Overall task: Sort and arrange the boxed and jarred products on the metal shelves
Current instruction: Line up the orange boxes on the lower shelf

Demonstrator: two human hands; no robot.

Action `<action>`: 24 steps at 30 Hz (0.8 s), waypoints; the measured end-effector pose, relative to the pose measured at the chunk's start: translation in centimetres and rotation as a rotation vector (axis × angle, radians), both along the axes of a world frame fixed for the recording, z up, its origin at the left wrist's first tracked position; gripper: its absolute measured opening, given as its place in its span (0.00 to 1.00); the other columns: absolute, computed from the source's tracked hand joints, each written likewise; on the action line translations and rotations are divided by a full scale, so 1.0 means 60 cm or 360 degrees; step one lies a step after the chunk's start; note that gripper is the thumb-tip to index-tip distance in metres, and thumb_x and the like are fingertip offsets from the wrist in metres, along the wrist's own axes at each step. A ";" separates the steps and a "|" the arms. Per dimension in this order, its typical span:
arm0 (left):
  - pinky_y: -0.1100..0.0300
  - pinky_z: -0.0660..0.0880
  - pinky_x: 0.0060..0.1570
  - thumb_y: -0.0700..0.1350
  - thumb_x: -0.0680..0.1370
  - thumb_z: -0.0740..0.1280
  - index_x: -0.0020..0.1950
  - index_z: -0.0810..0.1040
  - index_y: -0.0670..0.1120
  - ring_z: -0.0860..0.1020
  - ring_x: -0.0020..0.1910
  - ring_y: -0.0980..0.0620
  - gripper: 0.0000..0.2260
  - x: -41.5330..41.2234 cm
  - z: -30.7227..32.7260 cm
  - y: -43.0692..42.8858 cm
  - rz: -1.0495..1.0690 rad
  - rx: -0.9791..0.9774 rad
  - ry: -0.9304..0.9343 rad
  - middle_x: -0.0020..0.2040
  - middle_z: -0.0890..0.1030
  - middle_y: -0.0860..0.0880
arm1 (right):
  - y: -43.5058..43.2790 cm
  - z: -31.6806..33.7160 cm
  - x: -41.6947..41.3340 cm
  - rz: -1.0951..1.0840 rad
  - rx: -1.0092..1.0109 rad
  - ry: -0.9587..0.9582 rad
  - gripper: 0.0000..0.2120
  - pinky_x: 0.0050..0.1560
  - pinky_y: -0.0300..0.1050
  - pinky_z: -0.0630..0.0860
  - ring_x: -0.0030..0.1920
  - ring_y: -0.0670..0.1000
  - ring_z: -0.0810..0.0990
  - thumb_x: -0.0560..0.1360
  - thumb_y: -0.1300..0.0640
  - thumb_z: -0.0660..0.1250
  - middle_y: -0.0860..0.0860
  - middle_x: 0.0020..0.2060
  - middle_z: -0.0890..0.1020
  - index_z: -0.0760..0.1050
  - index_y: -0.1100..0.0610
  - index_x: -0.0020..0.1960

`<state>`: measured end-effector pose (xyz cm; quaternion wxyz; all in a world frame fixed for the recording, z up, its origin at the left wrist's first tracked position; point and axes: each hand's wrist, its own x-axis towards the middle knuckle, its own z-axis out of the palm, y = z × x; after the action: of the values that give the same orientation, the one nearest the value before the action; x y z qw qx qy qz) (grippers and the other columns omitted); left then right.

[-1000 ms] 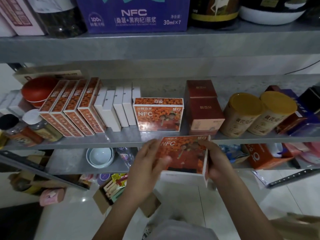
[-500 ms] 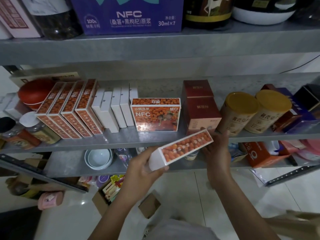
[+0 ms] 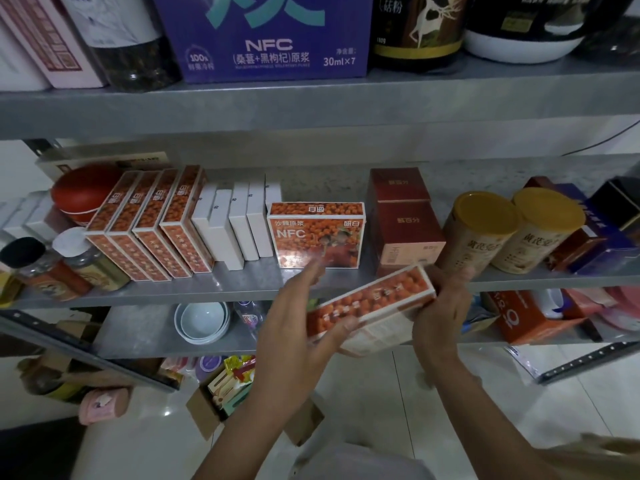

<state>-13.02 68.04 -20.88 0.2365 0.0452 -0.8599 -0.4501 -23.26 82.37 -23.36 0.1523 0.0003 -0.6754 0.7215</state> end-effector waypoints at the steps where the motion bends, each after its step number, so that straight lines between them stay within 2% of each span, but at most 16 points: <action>1: 0.57 0.74 0.54 0.70 0.76 0.55 0.73 0.65 0.53 0.76 0.61 0.56 0.31 -0.004 0.003 0.004 0.0036 -0.0314 0.0048 0.64 0.77 0.51 | -0.005 0.003 0.005 0.0055 0.0085 0.0081 0.38 0.32 0.48 0.72 0.26 0.56 0.75 0.78 0.36 0.43 0.56 0.22 0.75 0.72 0.63 0.27; 2: 0.55 0.76 0.50 0.69 0.78 0.53 0.71 0.68 0.48 0.79 0.56 0.52 0.31 -0.008 0.004 0.010 0.0043 -0.0578 0.0080 0.60 0.80 0.47 | -0.010 0.008 0.010 0.0092 0.0129 0.0119 0.39 0.31 0.48 0.71 0.25 0.55 0.75 0.78 0.32 0.43 0.55 0.22 0.75 0.71 0.61 0.27; 4: 0.58 0.77 0.38 0.66 0.76 0.55 0.63 0.75 0.42 0.82 0.43 0.49 0.30 -0.017 0.005 0.022 0.0094 -0.0899 0.0125 0.49 0.83 0.45 | -0.019 0.013 0.015 0.0142 0.0192 0.0167 0.40 0.30 0.46 0.69 0.24 0.51 0.74 0.74 0.25 0.42 0.50 0.22 0.74 0.70 0.57 0.27; 6: 0.64 0.70 0.29 0.64 0.75 0.59 0.50 0.78 0.42 0.80 0.32 0.51 0.26 -0.026 0.010 0.023 0.0152 -0.0966 0.0139 0.39 0.82 0.47 | -0.022 0.012 0.013 0.0211 0.0323 0.0136 0.41 0.29 0.44 0.70 0.24 0.47 0.75 0.71 0.23 0.40 0.48 0.22 0.74 0.70 0.55 0.27; 8: 0.69 0.65 0.26 0.64 0.75 0.60 0.44 0.76 0.42 0.76 0.27 0.55 0.23 -0.031 0.011 0.013 0.0186 -0.0954 0.0094 0.35 0.79 0.49 | -0.021 0.013 0.007 0.0395 0.0360 0.0059 0.42 0.30 0.44 0.73 0.27 0.48 0.79 0.71 0.22 0.40 0.51 0.24 0.78 0.74 0.56 0.31; 9: 0.72 0.63 0.26 0.63 0.74 0.59 0.44 0.75 0.43 0.74 0.26 0.57 0.23 -0.032 0.012 0.005 0.0213 -0.0900 0.0042 0.34 0.78 0.51 | -0.018 0.014 0.004 0.0492 0.0402 0.0055 0.39 0.30 0.43 0.75 0.29 0.47 0.81 0.73 0.25 0.42 0.51 0.27 0.80 0.76 0.54 0.35; 11: 0.74 0.58 0.24 0.68 0.75 0.54 0.47 0.73 0.47 0.70 0.25 0.63 0.25 -0.033 0.012 -0.012 0.0307 -0.0593 -0.0126 0.33 0.76 0.57 | -0.006 0.014 -0.004 0.0576 0.0654 0.0116 0.24 0.33 0.40 0.75 0.35 0.42 0.81 0.76 0.32 0.48 0.45 0.34 0.82 0.76 0.45 0.44; 13: 0.68 0.66 0.21 0.72 0.75 0.48 0.48 0.72 0.50 0.76 0.27 0.61 0.28 -0.033 0.001 -0.035 0.0369 -0.0174 -0.0217 0.32 0.77 0.57 | 0.014 0.016 -0.014 0.0585 0.0849 0.0053 0.14 0.37 0.36 0.73 0.42 0.37 0.80 0.75 0.33 0.54 0.37 0.40 0.80 0.72 0.39 0.49; 14: 0.67 0.70 0.24 0.72 0.75 0.48 0.48 0.73 0.48 0.78 0.31 0.61 0.30 -0.033 -0.006 -0.047 0.0392 0.0000 -0.0213 0.33 0.78 0.54 | 0.026 0.018 -0.017 0.0603 0.0816 -0.0041 0.14 0.40 0.35 0.73 0.45 0.38 0.80 0.74 0.32 0.56 0.36 0.41 0.81 0.73 0.40 0.49; 16: 0.61 0.76 0.31 0.68 0.78 0.51 0.47 0.76 0.45 0.81 0.33 0.57 0.29 -0.032 -0.012 -0.060 0.0429 0.0231 -0.0229 0.34 0.81 0.51 | 0.044 0.018 -0.022 0.0744 0.0506 -0.0274 0.18 0.45 0.34 0.75 0.50 0.44 0.82 0.73 0.33 0.62 0.40 0.44 0.84 0.77 0.45 0.51; 18: 0.60 0.77 0.33 0.66 0.76 0.52 0.45 0.78 0.44 0.82 0.33 0.54 0.28 -0.032 -0.014 -0.058 0.0411 0.0445 -0.0307 0.34 0.83 0.48 | 0.048 0.021 -0.018 0.1046 0.0178 -0.0501 0.22 0.53 0.44 0.79 0.54 0.50 0.83 0.71 0.37 0.67 0.46 0.51 0.85 0.76 0.50 0.59; 19: 0.60 0.78 0.34 0.66 0.75 0.52 0.44 0.79 0.44 0.82 0.34 0.54 0.28 -0.033 -0.016 -0.052 0.0392 0.0558 -0.0359 0.35 0.84 0.49 | 0.045 0.022 -0.013 0.1204 0.0039 -0.0596 0.25 0.52 0.49 0.80 0.55 0.53 0.83 0.70 0.40 0.69 0.49 0.53 0.84 0.74 0.50 0.62; 21: 0.54 0.80 0.40 0.67 0.74 0.52 0.42 0.80 0.46 0.84 0.36 0.53 0.28 -0.035 -0.015 -0.044 0.0404 0.0709 -0.0441 0.37 0.85 0.50 | 0.033 0.025 0.000 0.1382 -0.0166 -0.0806 0.26 0.46 0.48 0.82 0.54 0.55 0.84 0.68 0.45 0.73 0.51 0.55 0.84 0.73 0.50 0.63; 24: 0.49 0.81 0.44 0.67 0.73 0.52 0.41 0.80 0.49 0.84 0.39 0.50 0.26 -0.038 -0.014 -0.042 0.0444 0.0783 -0.0489 0.39 0.85 0.49 | 0.016 0.027 0.012 0.1363 -0.0363 -0.0929 0.23 0.42 0.46 0.82 0.52 0.56 0.85 0.68 0.49 0.74 0.52 0.54 0.85 0.75 0.50 0.60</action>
<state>-15.28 65.50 -21.71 0.1453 0.2860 -0.7364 -0.5957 -22.55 83.33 -21.73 -0.3513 0.0586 -0.5464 0.7580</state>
